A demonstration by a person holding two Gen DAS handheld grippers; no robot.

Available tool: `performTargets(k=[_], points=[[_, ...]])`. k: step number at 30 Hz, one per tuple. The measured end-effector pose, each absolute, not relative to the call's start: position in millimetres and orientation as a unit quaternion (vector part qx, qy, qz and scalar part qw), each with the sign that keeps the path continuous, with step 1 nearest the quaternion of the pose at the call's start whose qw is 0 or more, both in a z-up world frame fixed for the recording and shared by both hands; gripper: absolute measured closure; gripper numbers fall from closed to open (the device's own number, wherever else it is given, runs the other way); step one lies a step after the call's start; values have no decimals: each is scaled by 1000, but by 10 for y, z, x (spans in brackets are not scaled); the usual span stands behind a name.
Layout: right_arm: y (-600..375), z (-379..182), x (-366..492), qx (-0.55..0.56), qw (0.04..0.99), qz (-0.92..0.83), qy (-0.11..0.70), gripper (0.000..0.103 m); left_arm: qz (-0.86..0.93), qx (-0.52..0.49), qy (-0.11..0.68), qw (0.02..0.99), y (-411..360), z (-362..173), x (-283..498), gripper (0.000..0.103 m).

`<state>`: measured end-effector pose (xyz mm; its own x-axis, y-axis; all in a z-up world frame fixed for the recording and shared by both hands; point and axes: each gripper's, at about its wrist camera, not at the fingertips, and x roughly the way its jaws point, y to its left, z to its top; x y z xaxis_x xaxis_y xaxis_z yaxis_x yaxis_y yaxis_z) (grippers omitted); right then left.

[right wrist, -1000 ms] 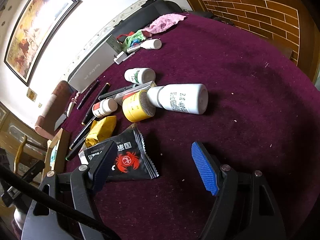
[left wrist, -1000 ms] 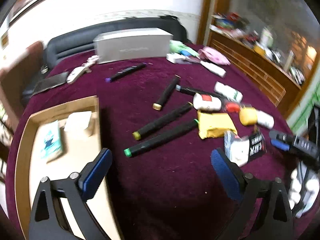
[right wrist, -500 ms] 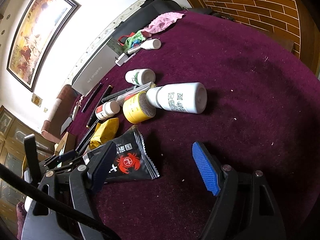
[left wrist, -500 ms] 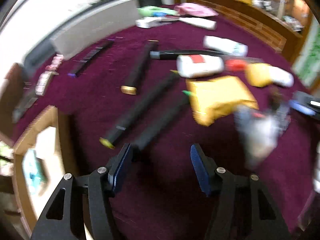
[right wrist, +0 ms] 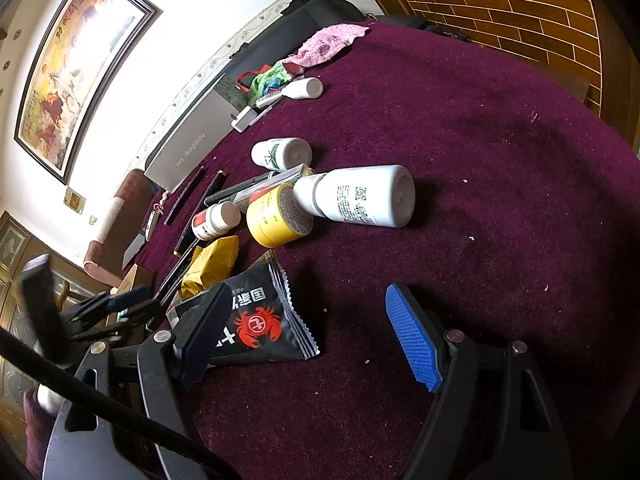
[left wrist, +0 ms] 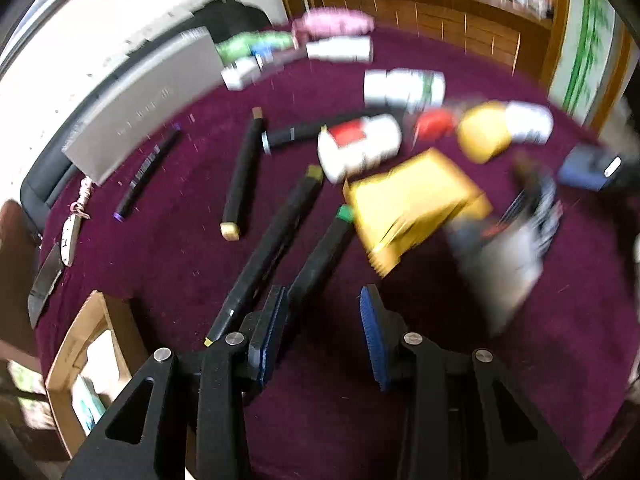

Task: Organize objects
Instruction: 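Grasp a black marker with the left tool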

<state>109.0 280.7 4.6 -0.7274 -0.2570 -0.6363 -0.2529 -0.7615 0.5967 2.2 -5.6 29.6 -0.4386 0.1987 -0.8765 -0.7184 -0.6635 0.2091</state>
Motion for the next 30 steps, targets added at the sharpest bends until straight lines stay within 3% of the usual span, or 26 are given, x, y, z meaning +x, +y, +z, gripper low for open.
performTargets(k=[6, 9, 14, 20, 23, 24, 30], points=[[2808, 44, 1083, 368, 1, -862, -348, 23, 791, -469, 261, 293, -85, 215, -57, 73], [2794, 46, 1073, 369, 0, -863, -344, 23, 766, -501, 236, 326, -115, 212, 40, 91], [2816, 36, 1087, 366, 2, -862, -351, 23, 769, -499, 246, 314, -27, 227, 170, 90], [2790, 45, 1072, 369, -2, -864, -343, 23, 822, -447, 238, 261, 44, 190, 215, 73], [2789, 46, 1076, 370, -4, -864, -341, 23, 824, -462, 193, 267, -46, 172, 169, 81], [2785, 47, 1074, 370, -5, -865, -339, 23, 820, -473, 165, 276, -99, 174, 158, 91], [2748, 54, 1062, 375, -15, -868, -325, 23, 843, -448, 80, 287, -457, 401, 519, 91]])
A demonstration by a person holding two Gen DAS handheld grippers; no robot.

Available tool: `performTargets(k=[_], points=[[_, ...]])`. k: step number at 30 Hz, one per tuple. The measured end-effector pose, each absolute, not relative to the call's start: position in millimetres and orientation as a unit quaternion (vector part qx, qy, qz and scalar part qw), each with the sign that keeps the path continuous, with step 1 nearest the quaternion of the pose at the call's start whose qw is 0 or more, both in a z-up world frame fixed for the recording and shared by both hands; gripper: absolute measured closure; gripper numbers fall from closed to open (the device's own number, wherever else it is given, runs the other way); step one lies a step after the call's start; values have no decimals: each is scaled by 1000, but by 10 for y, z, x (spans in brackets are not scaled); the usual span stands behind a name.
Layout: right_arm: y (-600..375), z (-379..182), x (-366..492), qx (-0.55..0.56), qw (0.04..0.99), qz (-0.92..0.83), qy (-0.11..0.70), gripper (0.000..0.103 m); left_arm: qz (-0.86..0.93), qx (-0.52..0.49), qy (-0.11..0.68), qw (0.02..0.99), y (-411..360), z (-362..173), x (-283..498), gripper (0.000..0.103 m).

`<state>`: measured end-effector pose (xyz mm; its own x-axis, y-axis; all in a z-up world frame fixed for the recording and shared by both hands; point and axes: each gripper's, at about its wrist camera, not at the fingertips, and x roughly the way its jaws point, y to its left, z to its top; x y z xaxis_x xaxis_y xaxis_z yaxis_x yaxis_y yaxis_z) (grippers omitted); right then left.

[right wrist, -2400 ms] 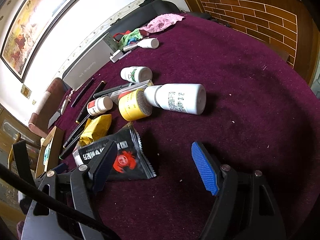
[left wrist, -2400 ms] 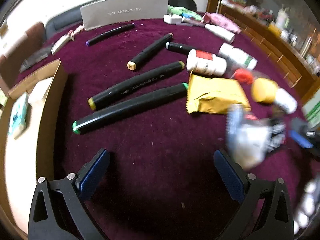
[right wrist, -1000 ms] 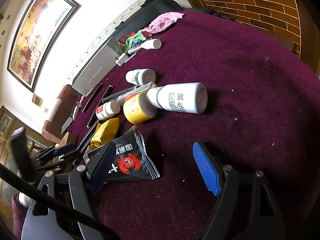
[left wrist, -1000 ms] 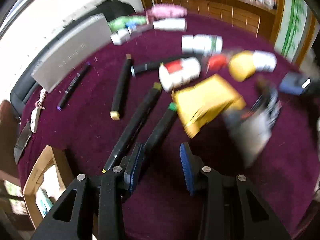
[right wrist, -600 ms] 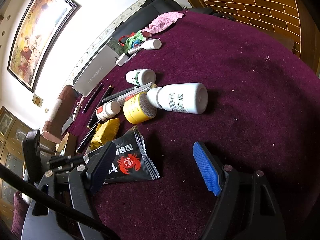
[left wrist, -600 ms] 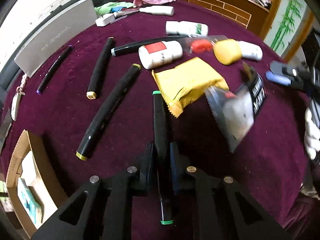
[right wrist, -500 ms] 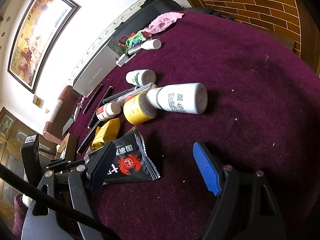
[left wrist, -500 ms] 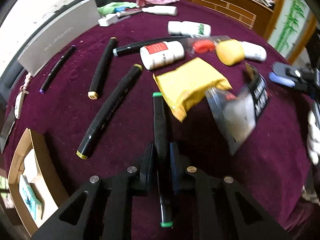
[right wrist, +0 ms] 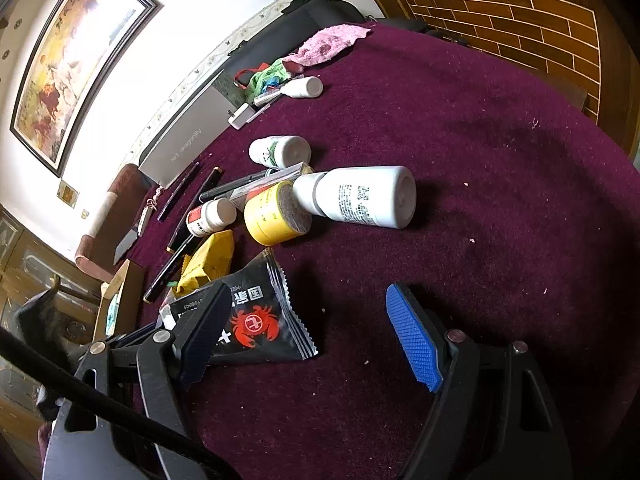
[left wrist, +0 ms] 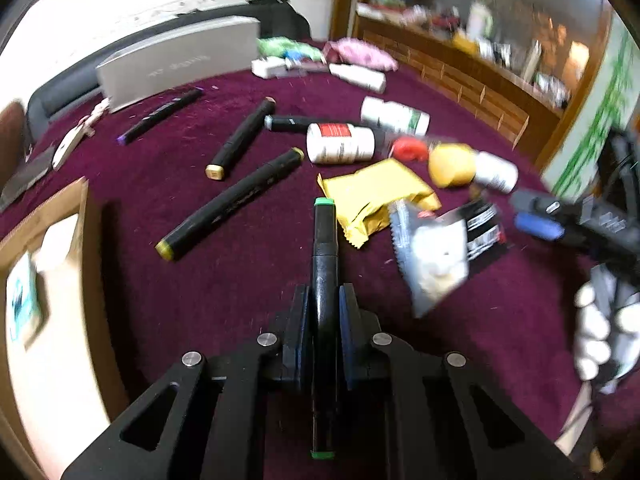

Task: Organize objects
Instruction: 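Grasp a black marker with the left tool, then lift the black marker with the left tool while the right tool grasps the yellow tape roll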

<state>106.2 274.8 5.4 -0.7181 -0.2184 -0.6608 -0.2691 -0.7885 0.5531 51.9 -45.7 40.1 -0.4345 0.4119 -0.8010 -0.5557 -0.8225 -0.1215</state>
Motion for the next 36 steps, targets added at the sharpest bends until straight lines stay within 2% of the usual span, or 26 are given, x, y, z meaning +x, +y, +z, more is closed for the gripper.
performTargets(k=[6, 14, 22, 29, 31, 35, 36], points=[[2694, 77, 1025, -386, 29, 871, 303, 23, 867, -402, -11, 295, -887, 728, 816, 91], [2548, 395, 973, -385, 28, 883, 266, 23, 883, -330, -84, 324, -1272, 1017, 1113, 91], [2164, 576, 565, -419, -40, 884, 205, 23, 897, -290, -90, 321, -1494, 1146, 1259, 91], [2317, 517, 351, -448, 37, 876, 174, 24, 901, -271, -94, 326, -1665, 1150, 1311, 91], [2294, 503, 314, -450, 42, 878, 156, 33, 899, -272, -103, 328, -1706, 1136, 1281, 91], [2197, 461, 186, -454, 48, 880, 129, 40, 898, -273, -113, 326, -1773, 1105, 1303, 91], [2173, 430, 147, -459, 50, 878, 124, 48, 898, -272, -115, 325, -1790, 1105, 1320, 91]])
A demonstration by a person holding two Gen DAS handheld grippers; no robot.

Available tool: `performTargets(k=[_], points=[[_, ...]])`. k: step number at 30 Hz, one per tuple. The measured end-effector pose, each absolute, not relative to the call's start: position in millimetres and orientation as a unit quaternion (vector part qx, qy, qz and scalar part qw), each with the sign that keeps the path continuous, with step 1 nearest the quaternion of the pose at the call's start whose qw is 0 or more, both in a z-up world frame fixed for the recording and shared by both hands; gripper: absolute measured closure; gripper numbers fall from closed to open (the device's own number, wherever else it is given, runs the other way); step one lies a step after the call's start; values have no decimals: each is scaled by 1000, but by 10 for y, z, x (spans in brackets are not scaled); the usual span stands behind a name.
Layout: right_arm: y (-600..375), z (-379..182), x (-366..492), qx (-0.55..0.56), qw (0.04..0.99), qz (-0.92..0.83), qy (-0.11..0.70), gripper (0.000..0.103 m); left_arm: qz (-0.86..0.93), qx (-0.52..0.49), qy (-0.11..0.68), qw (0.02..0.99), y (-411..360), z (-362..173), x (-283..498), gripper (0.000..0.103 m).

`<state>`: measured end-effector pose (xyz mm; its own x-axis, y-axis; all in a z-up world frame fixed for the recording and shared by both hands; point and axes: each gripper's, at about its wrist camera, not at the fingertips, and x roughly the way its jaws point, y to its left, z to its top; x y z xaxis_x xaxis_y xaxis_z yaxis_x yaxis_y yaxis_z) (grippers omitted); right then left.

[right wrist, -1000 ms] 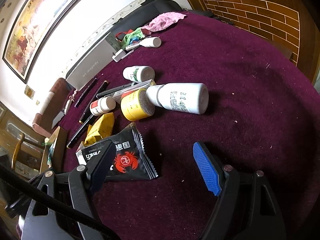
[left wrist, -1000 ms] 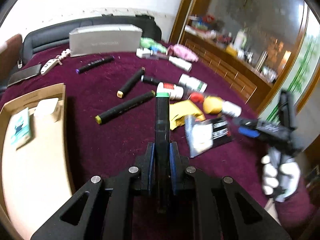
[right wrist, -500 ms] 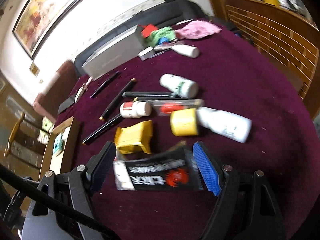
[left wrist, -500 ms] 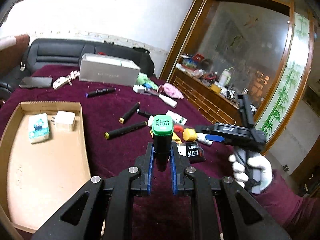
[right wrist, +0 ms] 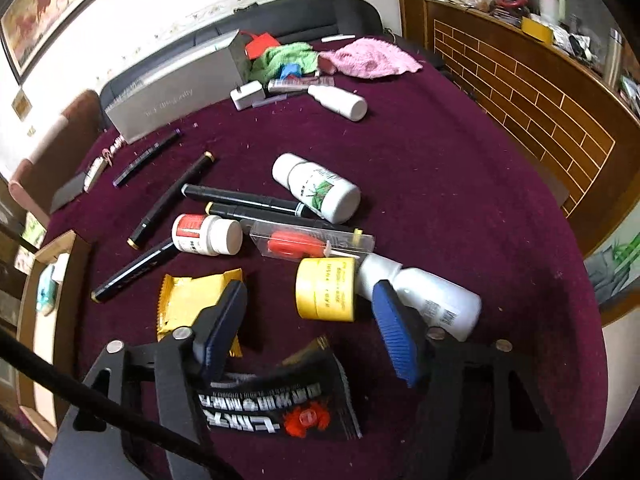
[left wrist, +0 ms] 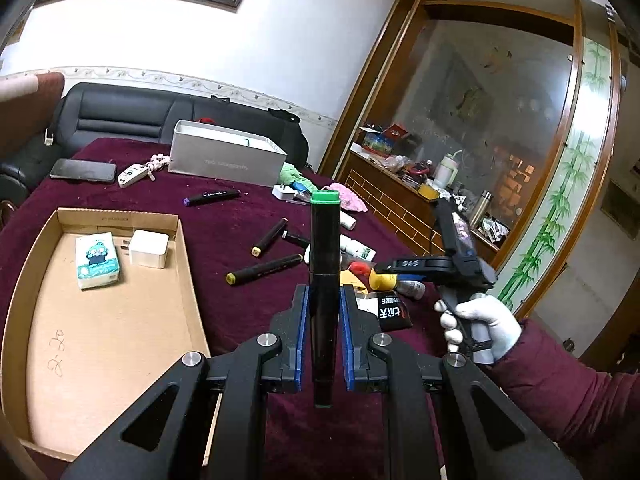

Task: Organize objects
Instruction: 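Lift the black marker with the left tool while the right tool grasps the yellow tape roll, then place the marker and the yellow tape roll into the cardboard tray with both tools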

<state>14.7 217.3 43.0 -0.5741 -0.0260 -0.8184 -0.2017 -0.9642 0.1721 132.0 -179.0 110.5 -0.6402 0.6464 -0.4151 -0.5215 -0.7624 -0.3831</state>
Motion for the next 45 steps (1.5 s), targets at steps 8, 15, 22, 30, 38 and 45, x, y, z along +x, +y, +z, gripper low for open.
performTargets(k=[8, 15, 22, 30, 38, 45], points=[[2125, 201, -62, -481, 93, 867, 89, 73, 898, -273, -130, 320, -1922, 1063, 1322, 91], [2196, 385, 152, -461, 63, 874, 137, 73, 900, -266, -142, 314, -2055, 1103, 1344, 91], [1587, 815, 324, -439, -37, 889, 123, 73, 909, -251, -162, 290, -2404, 1238, 1358, 91], [564, 893, 243, -454, -169, 867, 119, 73, 922, -275, -140, 236, -2854, 1284, 1250, 91], [-441, 697, 123, -484, -243, 837, 78, 73, 912, -349, -135, 168, -3237, 994, 792, 91], [-828, 402, -68, -514, -242, 821, 54, 72, 891, -410, -139, 138, -3421, 757, 222, 91]])
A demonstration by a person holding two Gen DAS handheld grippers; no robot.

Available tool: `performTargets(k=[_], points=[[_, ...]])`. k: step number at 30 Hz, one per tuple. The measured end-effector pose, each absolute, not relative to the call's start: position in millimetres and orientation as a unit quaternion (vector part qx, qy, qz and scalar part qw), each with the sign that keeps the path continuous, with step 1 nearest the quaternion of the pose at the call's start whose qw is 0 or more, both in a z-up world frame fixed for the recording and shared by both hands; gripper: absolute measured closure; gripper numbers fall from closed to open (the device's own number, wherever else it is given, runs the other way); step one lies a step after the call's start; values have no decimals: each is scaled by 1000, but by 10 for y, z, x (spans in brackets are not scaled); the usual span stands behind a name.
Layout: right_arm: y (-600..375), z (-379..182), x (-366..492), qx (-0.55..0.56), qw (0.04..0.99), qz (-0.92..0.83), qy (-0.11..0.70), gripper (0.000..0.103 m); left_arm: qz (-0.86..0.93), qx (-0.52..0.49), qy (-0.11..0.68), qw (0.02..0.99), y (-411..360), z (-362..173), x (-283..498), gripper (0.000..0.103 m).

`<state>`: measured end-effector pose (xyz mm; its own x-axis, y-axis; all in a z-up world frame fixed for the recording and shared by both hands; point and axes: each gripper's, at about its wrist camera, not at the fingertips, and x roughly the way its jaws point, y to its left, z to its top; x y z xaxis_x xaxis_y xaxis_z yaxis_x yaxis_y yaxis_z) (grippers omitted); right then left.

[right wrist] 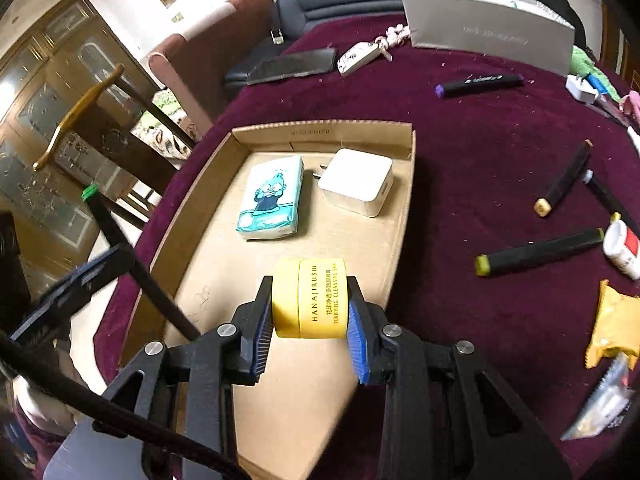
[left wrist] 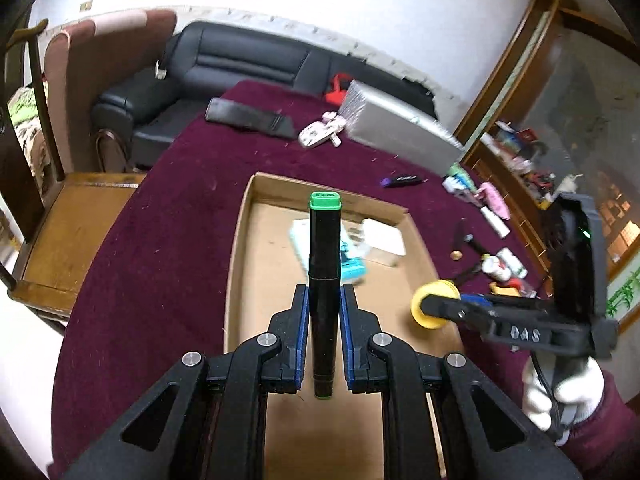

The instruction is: Organize objects

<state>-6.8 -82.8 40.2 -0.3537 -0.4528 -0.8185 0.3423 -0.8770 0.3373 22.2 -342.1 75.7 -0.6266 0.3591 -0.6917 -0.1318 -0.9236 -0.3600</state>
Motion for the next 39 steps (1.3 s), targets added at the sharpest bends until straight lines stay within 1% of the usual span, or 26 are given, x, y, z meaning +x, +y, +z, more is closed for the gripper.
performTargets(k=[8, 12, 17, 22, 24, 27, 28, 30, 31, 33, 35, 39], points=[[-942, 229, -302, 537, 220, -813, -44, 72, 869, -462, -131, 119, -3426, 481, -240, 91], [-997, 187, -430, 545, 213, -810, -41, 72, 862, -472, -140, 118, -3408, 406, -360, 91], [-1075, 203, -540, 542, 208, -813, -31, 72, 861, -454, -184, 136, -3470, 438, -309, 91], [-1162, 211, -610, 533, 203, -821, -14, 72, 865, -436, -201, 145, -3500, 542, -107, 90], [-1152, 217, -605, 530, 202, -823, -20, 72, 864, -436, -203, 152, -3500, 576, -9, 89], [-1116, 286, -591, 518, 205, -830, -29, 69, 865, -436, -188, 159, -3456, 634, 205, 86], [-1097, 337, -566, 509, 206, -835, -30, 66, 867, -437, -176, 162, -3428, 650, 294, 81], [-1065, 443, -510, 493, 209, -845, -26, 62, 869, -441, -155, 161, -3376, 662, 421, 76], [-1043, 500, -471, 485, 210, -849, -25, 59, 871, -446, -136, 158, -3331, 659, 507, 76], [-990, 588, -399, 472, 211, -855, -25, 56, 872, -454, -108, 150, -3266, 637, 582, 76], [-931, 643, -338, 467, 212, -858, -29, 56, 867, -467, -91, 151, -3175, 572, 610, 76], [-776, 687, -196, 466, 214, -857, -51, 56, 849, -499, -80, 154, -2959, 405, 544, 76]])
